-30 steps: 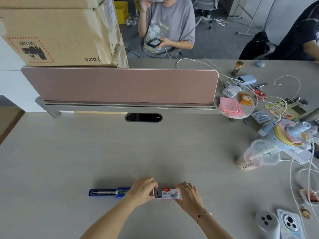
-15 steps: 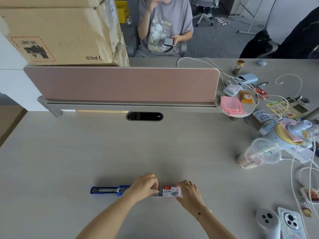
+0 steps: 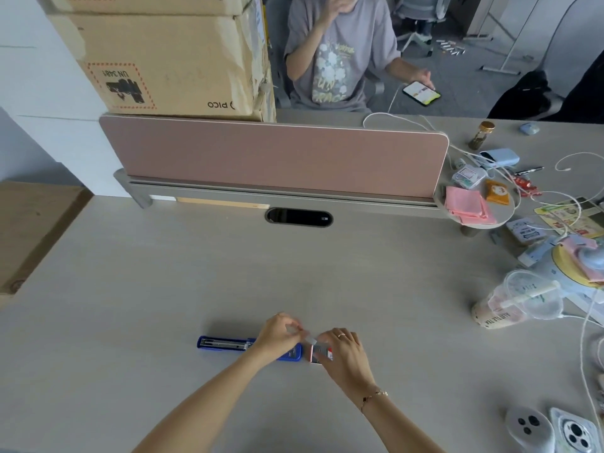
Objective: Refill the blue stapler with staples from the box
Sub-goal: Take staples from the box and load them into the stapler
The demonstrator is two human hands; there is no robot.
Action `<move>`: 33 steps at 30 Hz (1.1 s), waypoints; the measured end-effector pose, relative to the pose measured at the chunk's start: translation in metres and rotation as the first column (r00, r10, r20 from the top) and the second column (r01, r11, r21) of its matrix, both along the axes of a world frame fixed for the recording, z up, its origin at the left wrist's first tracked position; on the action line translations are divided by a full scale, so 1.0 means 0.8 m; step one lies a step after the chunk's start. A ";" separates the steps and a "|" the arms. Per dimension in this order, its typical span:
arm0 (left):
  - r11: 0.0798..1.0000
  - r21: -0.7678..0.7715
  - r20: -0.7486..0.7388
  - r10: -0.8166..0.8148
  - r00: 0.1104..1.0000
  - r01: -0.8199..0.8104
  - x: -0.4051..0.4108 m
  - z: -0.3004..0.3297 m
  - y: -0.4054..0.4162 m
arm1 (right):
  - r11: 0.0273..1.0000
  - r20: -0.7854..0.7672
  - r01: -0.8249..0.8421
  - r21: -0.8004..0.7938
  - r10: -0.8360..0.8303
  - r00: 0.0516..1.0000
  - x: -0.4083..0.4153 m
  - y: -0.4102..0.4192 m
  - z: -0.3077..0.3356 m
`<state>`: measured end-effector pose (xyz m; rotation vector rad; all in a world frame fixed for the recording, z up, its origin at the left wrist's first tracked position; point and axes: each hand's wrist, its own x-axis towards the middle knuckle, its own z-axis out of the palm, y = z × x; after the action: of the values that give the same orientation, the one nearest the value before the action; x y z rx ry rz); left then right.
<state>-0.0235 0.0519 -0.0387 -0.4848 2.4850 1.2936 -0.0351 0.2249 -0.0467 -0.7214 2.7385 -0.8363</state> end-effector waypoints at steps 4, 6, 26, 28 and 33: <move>0.997 0.052 0.014 0.053 0.999 -0.054 0.011 -0.002 -0.019 | 1.000 0.015 0.001 0.019 -0.001 1.000 0.003 -0.023 0.003; 0.994 0.079 0.036 0.068 0.997 -0.070 0.017 -0.004 -0.029 | 0.999 0.013 -0.013 0.033 0.012 1.000 0.005 -0.031 0.004; 0.868 -0.331 0.023 -0.384 0.923 0.370 0.039 -0.004 -0.070 | 0.960 0.049 -0.147 0.239 0.139 0.989 0.003 -0.078 -0.008; 0.835 -0.385 -0.001 -0.427 0.904 0.393 0.037 -0.008 -0.068 | 0.960 0.043 -0.131 0.247 0.125 0.991 0.003 -0.078 -0.009; 0.807 -0.438 -0.017 -0.447 0.894 0.396 0.031 -0.011 -0.063 | 0.960 0.020 -0.135 0.247 0.134 0.991 0.001 -0.078 -0.006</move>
<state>0.0015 0.0013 -0.0478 0.0764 2.7650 0.6210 -0.0340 0.1624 -0.0518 -0.8401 2.6876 -0.4552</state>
